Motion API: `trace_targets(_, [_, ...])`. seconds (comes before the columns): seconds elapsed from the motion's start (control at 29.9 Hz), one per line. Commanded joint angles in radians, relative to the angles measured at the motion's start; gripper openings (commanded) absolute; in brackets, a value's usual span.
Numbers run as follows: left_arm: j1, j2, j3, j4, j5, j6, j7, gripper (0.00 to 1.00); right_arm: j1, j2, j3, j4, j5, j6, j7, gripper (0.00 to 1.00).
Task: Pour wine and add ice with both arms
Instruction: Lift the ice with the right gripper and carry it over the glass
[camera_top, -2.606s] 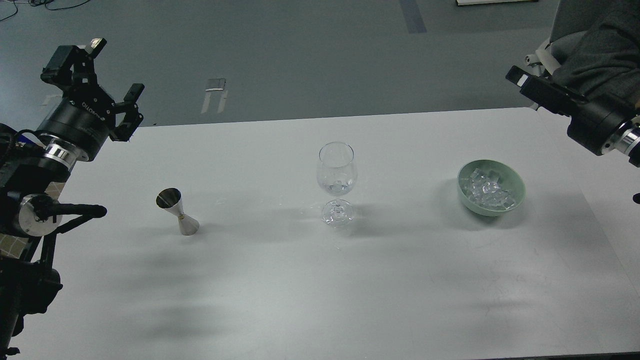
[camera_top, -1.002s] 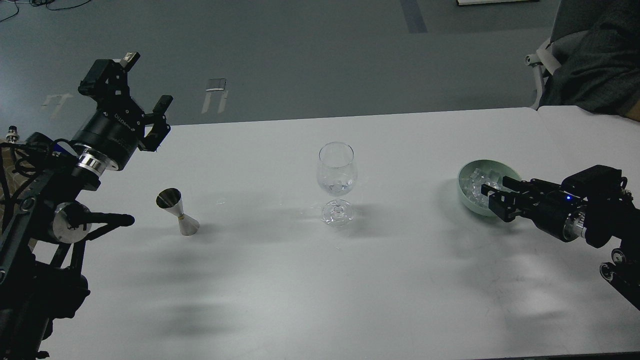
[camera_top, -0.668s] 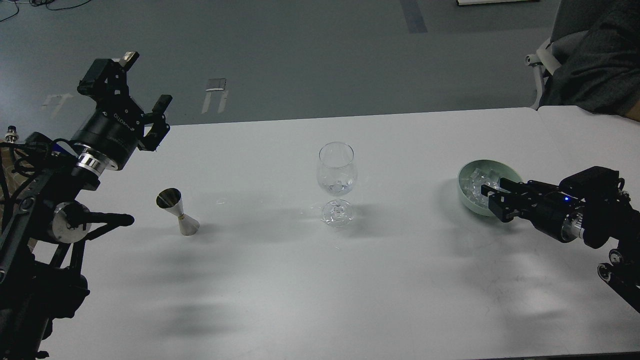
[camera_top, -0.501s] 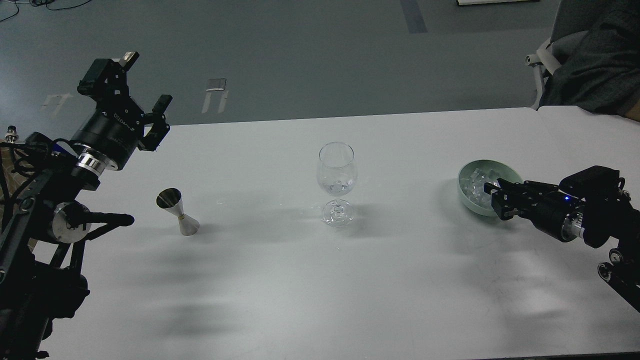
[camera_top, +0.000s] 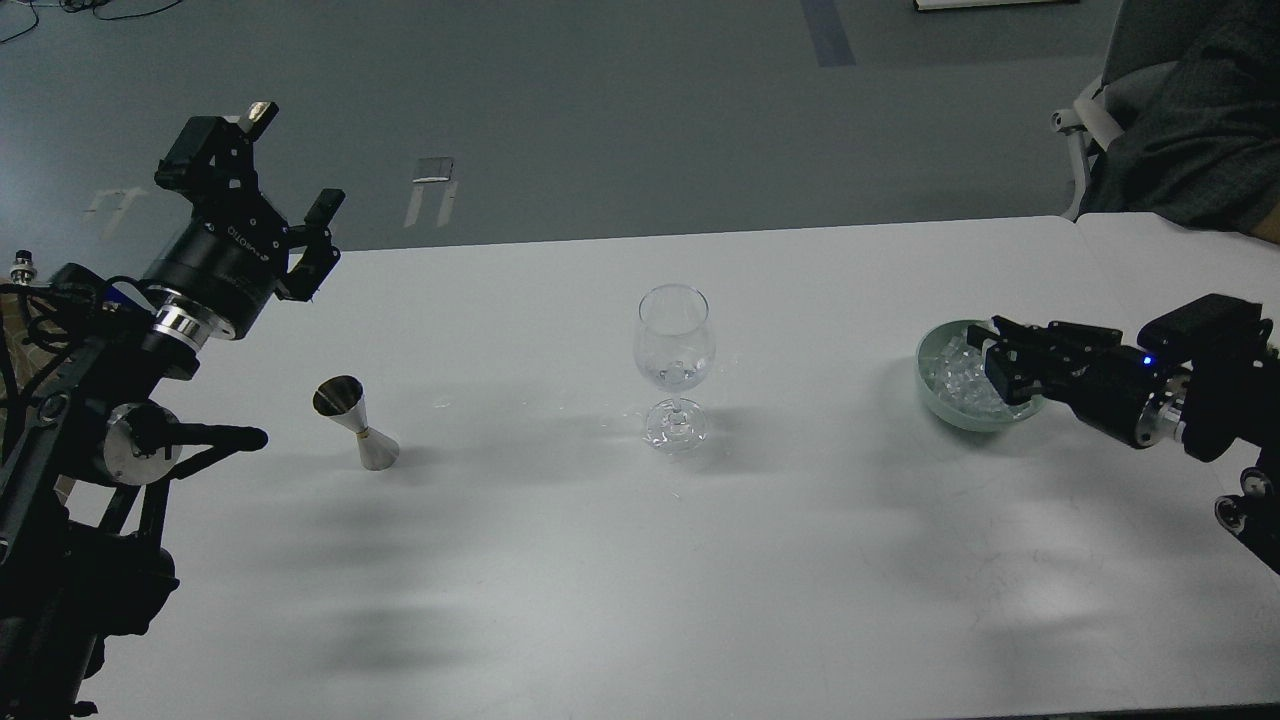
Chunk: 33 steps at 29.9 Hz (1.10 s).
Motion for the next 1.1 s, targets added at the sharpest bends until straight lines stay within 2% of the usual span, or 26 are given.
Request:
trace_targets(0.0, [-0.001, -0.002, 0.0, 0.0, 0.0, 0.0, 0.0, 0.98, 0.066, -0.123, 0.021, 0.166, 0.103, 0.091, 0.001, 0.0])
trace_targets(0.13, [-0.006, -0.003, 0.002, -0.001, 0.0, 0.0, 0.0, 0.98, 0.211, -0.185, 0.021, 0.283, 0.194, 0.179, 0.003, 0.0])
trace_targets(0.23, [-0.007, -0.003, 0.002, -0.004, 0.0, 0.0, 0.002, 0.98, 0.371, -0.186, 0.012, 0.312, 0.226, 0.279, 0.003, 0.0])
trace_targets(0.33, [-0.007, -0.003, 0.002, -0.006, 0.0, 0.0, 0.002, 0.98, 0.461, -0.185, -0.016, 0.312, 0.255, 0.326, 0.003, 0.0])
trace_targets(0.43, [-0.009, -0.003, 0.002, -0.007, 0.0, 0.0, 0.002, 0.98, 0.632, -0.145, -0.154, 0.312, 0.317, 0.374, 0.003, 0.0])
trace_targets(0.5, [-0.011, -0.003, 0.002, -0.007, 0.0, 0.0, 0.002, 0.98, 0.766, -0.078, -0.296, 0.296, 0.323, 0.38, 0.003, 0.0])
trace_targets(0.53, [-0.011, -0.003, 0.002, -0.007, 0.0, 0.0, 0.002, 0.98, 0.767, -0.077, -0.297, 0.295, 0.323, 0.38, 0.003, 0.0])
trace_targets(0.6, [-0.011, -0.003, 0.002, -0.007, 0.0, 0.0, 0.002, 0.98, 0.85, -0.032, -0.413, 0.256, 0.321, 0.394, 0.003, 0.0])
trace_targets(0.74, [-0.011, -0.008, 0.017, -0.007, 0.0, 0.0, 0.002, 0.98, 0.874, 0.021, -0.487, 0.248, 0.312, 0.409, 0.003, 0.0])
trace_targets(0.87, [-0.008, -0.011, 0.02, -0.017, 0.0, 0.002, 0.002, 0.98, 0.873, 0.061, -0.52, 0.243, 0.309, 0.478, 0.003, 0.0])
trace_targets(1.07, [-0.008, -0.02, 0.022, -0.018, 0.0, 0.002, 0.002, 0.98, 0.874, 0.102, -0.579, 0.199, 0.308, 0.478, 0.003, 0.0])
